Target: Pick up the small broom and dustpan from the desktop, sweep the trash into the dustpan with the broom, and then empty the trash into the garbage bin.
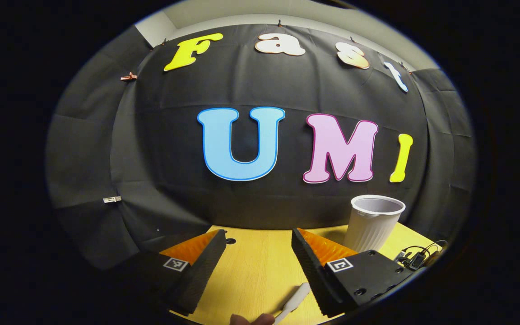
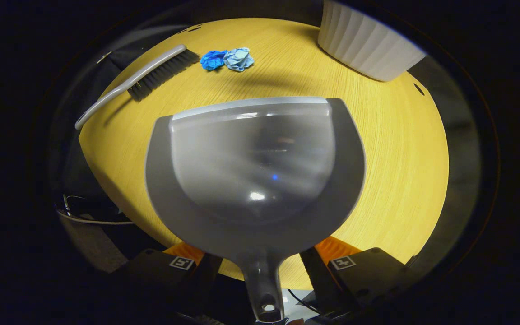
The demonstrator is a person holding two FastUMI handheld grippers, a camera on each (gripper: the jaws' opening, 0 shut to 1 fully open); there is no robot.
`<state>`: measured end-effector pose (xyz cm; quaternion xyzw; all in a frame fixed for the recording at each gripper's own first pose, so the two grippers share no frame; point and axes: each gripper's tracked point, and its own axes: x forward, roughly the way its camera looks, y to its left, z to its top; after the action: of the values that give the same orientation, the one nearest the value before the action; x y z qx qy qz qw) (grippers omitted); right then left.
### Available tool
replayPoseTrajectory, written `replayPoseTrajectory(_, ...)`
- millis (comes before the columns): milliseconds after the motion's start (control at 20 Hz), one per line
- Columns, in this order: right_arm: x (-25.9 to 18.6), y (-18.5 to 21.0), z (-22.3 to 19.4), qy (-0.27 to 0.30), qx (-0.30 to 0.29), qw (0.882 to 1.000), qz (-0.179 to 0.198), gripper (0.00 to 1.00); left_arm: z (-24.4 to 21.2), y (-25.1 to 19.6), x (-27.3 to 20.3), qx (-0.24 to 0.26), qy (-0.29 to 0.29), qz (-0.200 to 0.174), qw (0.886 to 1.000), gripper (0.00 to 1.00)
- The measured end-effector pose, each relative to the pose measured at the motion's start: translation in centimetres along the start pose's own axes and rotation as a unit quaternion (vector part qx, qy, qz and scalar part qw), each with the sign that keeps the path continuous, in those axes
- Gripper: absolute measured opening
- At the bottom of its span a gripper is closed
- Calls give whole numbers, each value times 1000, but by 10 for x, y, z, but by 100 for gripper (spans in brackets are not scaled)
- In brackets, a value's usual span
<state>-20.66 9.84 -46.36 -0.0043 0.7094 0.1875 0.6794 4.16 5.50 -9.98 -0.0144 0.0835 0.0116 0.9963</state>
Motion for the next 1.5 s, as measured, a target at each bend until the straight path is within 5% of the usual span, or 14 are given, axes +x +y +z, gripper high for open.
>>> replayPoseTrajectory(100, 1, 1, -1, 9, -1, 1000, 1, 84, -2, 2, 1, -3, 2, 0, 1000, 95)
replayPoseTrajectory(200, 2, 3, -1, 13, -3, 1000, 3, 65, -2, 3, 0, -3, 2, 2, 1000, 95)
replayPoseTrajectory(250, 0, 5, -1, 12, -10, 1000, 3, 41, -4, 3, -1, -3, 4, 2, 1000, 95)
replayPoseTrajectory(400, 3, 5, 0, 1, -8, 1000, -1, 40, -26, -6, 0, 3, 41, -25, 999, 95)
replayPoseTrajectory(550, 1, 4, -2, 6, -13, 1000, 8, 36, -68, -30, -2, 22, 127, -96, 987, 96)
replayPoseTrajectory(700, 0, -5, 0, 10, -26, 1000, 11, 41, -137, -50, -10, 49, 260, -162, 951, 96)
replayPoseTrajectory(1000, 3, -21, 10, 12, -88, 996, 22, 35, -251, -67, -40, 63, 456, -196, 866, 95)
replayPoseTrajectory(1350, 4, -23, 13, 28, -123, 992, 27, 35, -303, -61, -37, 104, 546, -181, 811, 91)
replayPoseTrajectory(1500, 3, -23, 14, 29, -126, 991, 29, 35, -322, -58, -29, 121, 564, -170, 799, 90)
